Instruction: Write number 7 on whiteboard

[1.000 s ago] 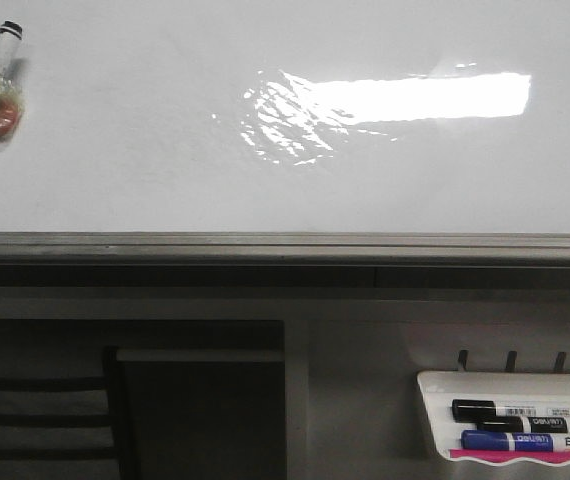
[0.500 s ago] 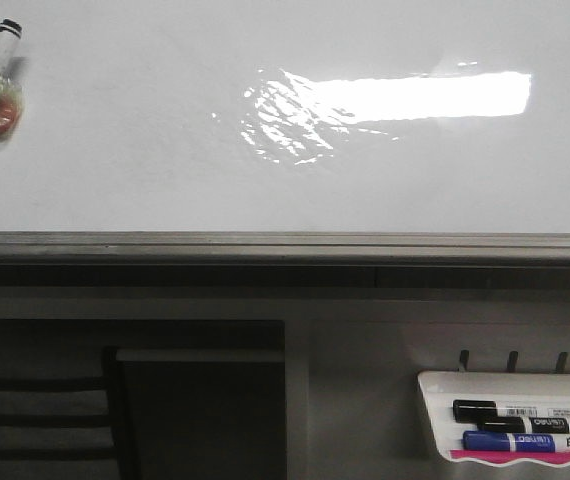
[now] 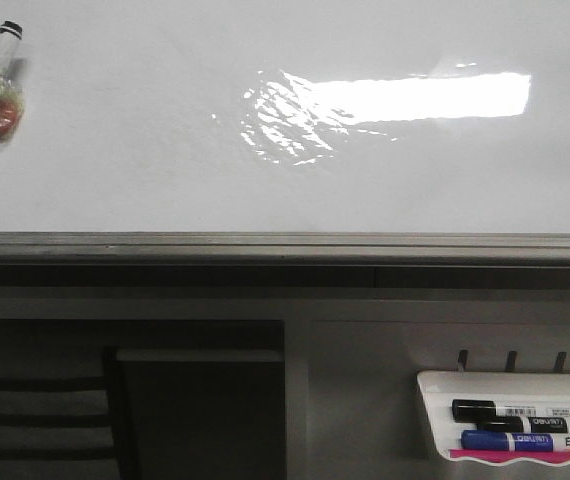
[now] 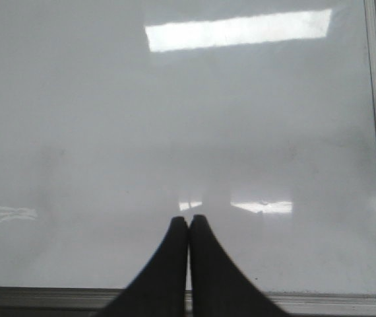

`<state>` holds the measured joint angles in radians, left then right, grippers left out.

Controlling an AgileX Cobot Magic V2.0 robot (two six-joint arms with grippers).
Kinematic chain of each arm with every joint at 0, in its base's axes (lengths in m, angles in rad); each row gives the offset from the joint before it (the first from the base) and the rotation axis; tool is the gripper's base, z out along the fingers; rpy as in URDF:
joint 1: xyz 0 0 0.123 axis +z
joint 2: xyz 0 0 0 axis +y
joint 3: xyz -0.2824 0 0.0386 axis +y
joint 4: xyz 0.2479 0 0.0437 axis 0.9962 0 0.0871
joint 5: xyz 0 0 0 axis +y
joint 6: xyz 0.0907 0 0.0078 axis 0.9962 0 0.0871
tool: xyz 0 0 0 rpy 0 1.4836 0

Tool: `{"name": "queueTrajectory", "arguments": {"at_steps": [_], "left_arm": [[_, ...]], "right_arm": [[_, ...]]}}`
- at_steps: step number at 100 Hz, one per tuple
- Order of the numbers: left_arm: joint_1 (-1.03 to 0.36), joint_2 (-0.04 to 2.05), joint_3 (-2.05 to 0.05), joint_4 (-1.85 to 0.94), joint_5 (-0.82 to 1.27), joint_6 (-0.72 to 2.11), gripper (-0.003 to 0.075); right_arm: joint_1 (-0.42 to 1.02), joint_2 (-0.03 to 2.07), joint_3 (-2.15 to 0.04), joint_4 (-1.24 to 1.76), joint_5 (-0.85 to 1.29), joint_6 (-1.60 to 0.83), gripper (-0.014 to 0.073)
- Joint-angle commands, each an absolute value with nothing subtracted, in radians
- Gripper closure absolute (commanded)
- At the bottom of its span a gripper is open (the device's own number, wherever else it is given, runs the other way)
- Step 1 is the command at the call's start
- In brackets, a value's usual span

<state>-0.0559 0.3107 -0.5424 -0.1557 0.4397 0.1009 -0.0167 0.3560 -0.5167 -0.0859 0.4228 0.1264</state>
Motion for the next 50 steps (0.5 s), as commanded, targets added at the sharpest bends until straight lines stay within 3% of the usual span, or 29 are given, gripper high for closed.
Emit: {"name": "queueTrajectory", "arguments": {"at_steps": [1,50], "left_arm": [[-0.061,0.375,-0.595,-0.157,0.396,0.102,0.0741],[-0.061,0.415,-0.593,-0.157,0.397,0.102,0.0741]], "right_arm": [[-0.016,0.419,-0.576,-0.104,0.368,0.114,0.0665],[-0.016,0.449,-0.579,-0.104,0.365,0.114,0.0665]]}}
